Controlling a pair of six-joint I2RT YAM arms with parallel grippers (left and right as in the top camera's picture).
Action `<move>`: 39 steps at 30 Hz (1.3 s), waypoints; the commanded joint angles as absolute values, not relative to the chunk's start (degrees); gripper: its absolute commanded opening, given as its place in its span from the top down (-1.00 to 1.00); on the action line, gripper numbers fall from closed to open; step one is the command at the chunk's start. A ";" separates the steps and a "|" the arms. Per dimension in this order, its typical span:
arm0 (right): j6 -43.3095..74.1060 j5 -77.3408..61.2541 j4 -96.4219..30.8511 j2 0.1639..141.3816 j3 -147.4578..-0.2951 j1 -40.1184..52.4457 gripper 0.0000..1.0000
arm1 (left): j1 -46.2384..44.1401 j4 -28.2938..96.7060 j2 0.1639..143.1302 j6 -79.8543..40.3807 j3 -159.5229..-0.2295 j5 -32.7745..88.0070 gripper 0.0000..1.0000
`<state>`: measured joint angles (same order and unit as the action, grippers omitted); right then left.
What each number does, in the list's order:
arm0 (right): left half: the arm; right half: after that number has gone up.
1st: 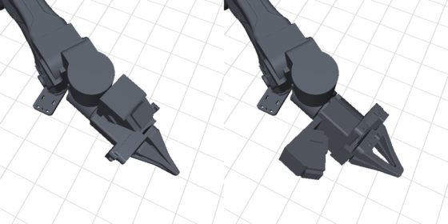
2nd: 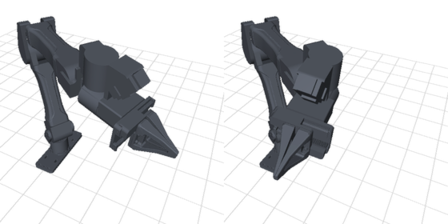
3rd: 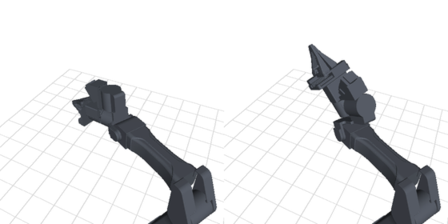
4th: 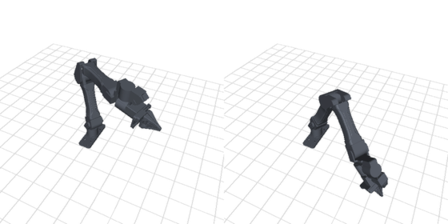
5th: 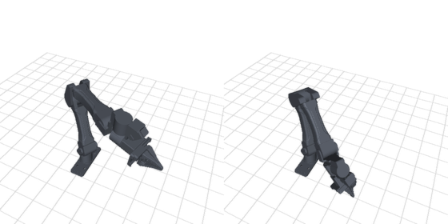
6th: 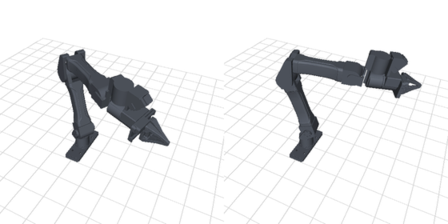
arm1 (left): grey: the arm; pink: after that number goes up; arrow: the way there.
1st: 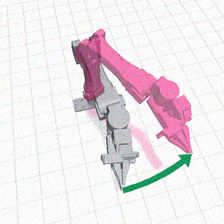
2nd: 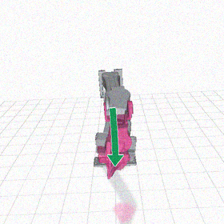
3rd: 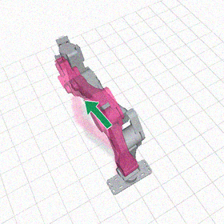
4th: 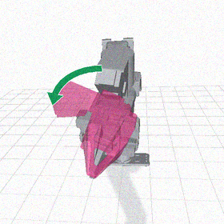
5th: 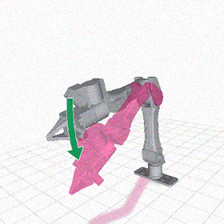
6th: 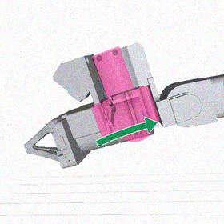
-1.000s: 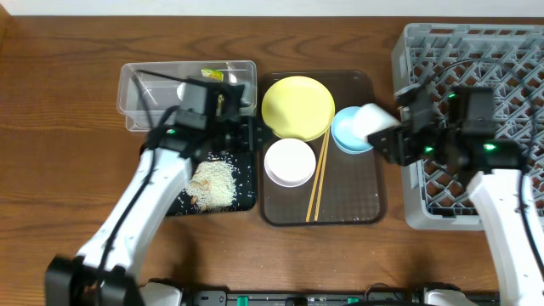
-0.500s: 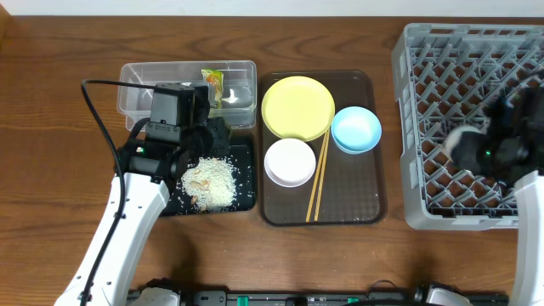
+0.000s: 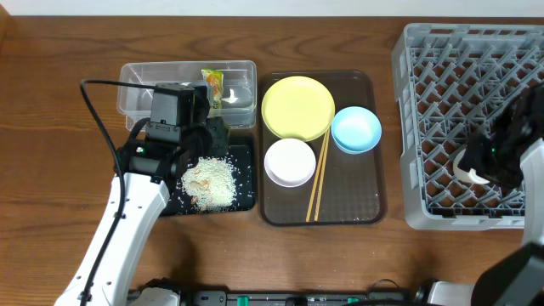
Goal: Sort waste into correct bins and load items into the dishwasher rack
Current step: 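Place the white cup into the grey dishwasher rack with the right gripper, then reach the right gripper to the light-blue bowl and grasp its rim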
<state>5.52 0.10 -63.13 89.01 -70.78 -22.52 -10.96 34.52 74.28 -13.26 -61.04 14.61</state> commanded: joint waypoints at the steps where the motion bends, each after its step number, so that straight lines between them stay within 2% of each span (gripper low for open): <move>1: 6.81 -1.98 -62.02 91.66 -71.57 -22.92 0.67 | -10.79 34.68 74.15 -12.75 -60.88 13.89 0.28; 2: 6.83 -2.15 -61.87 92.29 -71.57 -22.92 0.56 | -10.79 34.68 74.15 -12.75 -60.88 13.89 0.28; 5: 6.83 -3.60 -61.91 93.69 -71.57 -22.92 -0.43 | -10.79 34.74 74.15 -12.75 -60.88 13.91 0.27; 6: 6.81 -4.43 -61.93 93.89 -71.57 -22.92 -0.64 | -10.79 34.81 74.15 -12.75 -60.88 13.91 0.18; 8: 6.81 -4.78 -62.00 93.84 -71.57 -22.92 -0.67 | -10.79 35.00 74.15 -12.73 -60.88 13.89 0.11; 11: 6.85 -4.78 -62.17 92.82 -71.75 -22.92 -0.54 | -10.79 35.70 74.15 -12.71 -60.88 13.82 0.09; 16: 6.83 -5.19 -63.24 89.49 -74.04 -22.79 -0.47 | -10.79 36.73 74.15 -12.71 -60.88 13.80 0.09; 22: 2.66 -19.09 -59.27 83.46 -76.07 -19.46 -0.39 | -10.79 36.86 74.15 -12.71 -60.88 13.82 0.09; 25: 1.15 -22.72 -55.13 82.32 -76.07 -14.31 -0.38 | -10.79 36.86 74.15 -12.71 -60.88 13.80 0.09; 33: 0.99 -12.45 -46.85 89.78 -76.01 1.50 -0.40 | -10.79 41.10 74.15 -18.11 -60.88 2.81 0.07; 39: 5.80 -0.32 -43.44 99.07 -76.01 7.25 -0.34 | -10.79 44.29 74.15 -19.18 -60.88 -0.73 0.06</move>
<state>2.94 -8.45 -44.14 96.03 -75.59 5.58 -10.96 43.66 74.28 -17.78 -61.04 3.16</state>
